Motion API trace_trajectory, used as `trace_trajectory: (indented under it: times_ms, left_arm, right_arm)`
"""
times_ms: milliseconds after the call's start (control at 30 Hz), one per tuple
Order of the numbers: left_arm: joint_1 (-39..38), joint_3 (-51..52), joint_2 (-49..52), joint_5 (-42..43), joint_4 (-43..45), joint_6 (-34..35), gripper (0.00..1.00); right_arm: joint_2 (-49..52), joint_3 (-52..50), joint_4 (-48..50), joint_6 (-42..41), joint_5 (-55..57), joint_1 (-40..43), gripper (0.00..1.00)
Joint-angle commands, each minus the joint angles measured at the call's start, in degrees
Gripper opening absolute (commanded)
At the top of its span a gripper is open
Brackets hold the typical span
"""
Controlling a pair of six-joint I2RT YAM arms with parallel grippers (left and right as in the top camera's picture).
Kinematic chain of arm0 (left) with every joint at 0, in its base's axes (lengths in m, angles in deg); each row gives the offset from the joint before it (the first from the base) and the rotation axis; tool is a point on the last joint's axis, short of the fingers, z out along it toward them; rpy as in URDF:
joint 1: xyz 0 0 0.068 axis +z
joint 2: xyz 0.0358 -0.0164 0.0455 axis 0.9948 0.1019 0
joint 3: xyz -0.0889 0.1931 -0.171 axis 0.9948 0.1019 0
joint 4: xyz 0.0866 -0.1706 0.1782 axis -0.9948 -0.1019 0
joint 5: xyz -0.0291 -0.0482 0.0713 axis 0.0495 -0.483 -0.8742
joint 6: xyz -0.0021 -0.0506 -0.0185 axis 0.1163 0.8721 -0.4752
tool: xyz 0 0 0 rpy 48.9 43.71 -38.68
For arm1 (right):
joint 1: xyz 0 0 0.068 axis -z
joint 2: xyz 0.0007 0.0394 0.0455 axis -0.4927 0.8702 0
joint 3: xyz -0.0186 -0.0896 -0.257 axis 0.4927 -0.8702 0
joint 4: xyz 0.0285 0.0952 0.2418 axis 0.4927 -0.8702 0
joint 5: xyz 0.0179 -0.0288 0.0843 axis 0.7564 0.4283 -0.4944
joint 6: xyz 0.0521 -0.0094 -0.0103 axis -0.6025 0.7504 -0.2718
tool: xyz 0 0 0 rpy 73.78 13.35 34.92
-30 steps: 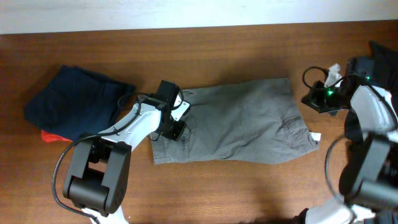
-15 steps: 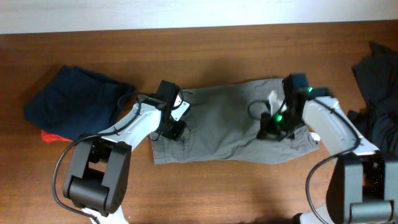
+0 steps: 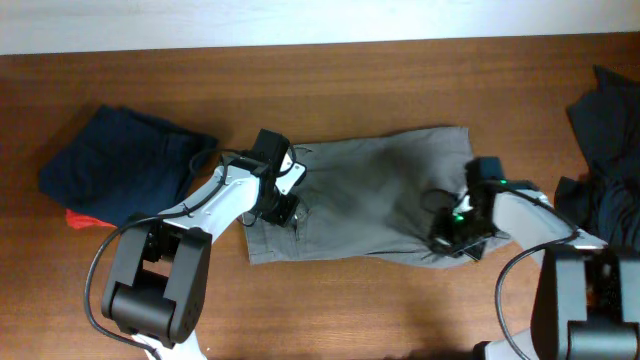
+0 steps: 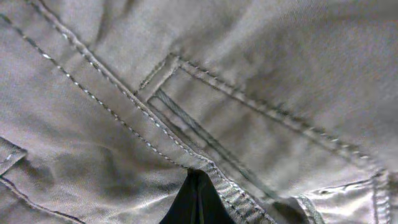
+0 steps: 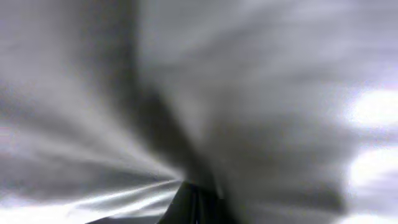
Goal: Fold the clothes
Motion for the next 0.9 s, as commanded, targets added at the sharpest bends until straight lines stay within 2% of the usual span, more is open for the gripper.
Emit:
trace_trajectory:
  times_ms: [0,200,267,367,433,567,667,767,867]
  left_arm:
    - [0.26,1.66,2.97,-4.26,-1.11,0.52,0.02]
    - [0.42,1.16,2.97,-4.22,-1.46,0.63,0.02]
    - [0.66,-0.24,2.97,-4.2,-2.71,1.73,0.08]
    - [0.74,-4.98,2.86,-3.56,-7.78,2.08,0.09]
    - [0.74,-10.64,2.62,-3.41,-14.38,2.6,0.09]
    - [0.9,-20.09,2.21,-3.41,-24.44,5.73,0.09]
    - [1.75,-25.97,1.38,-3.43,-29.11,8.44,0.09]
    - [4.0,-29.97,-0.07,-3.63,-31.95,11.17,0.17]
    - [8.15,-31.56,-1.88,-3.63,-35.28,12.44,0.18]
  right_arm:
    - [1.81,-2.82,-2.03,-2.25,16.02,5.49,0.04]
    - [0.68,-2.73,-2.69,1.75,12.55,7.39,0.04]
    - [-0.48,-2.29,-2.73,4.44,9.25,7.39,0.04]
    - [-4.04,-1.6,-2.78,9.88,2.82,7.39,0.04]
    - [-8.94,-1.27,-2.99,15.13,-4.57,7.34,0.04]
    - [-18.4,-1.16,-4.26,18.56,-10.86,7.32,0.05]
    - [-25.38,-1.14,-4.7,18.97,-11.28,7.21,0.11]
    - [-30.67,-1.14,-4.66,18.95,-11.32,6.27,0.24]
    - [-33.7,-1.14,-4.63,19.23,-11.28,4.42,0.34]
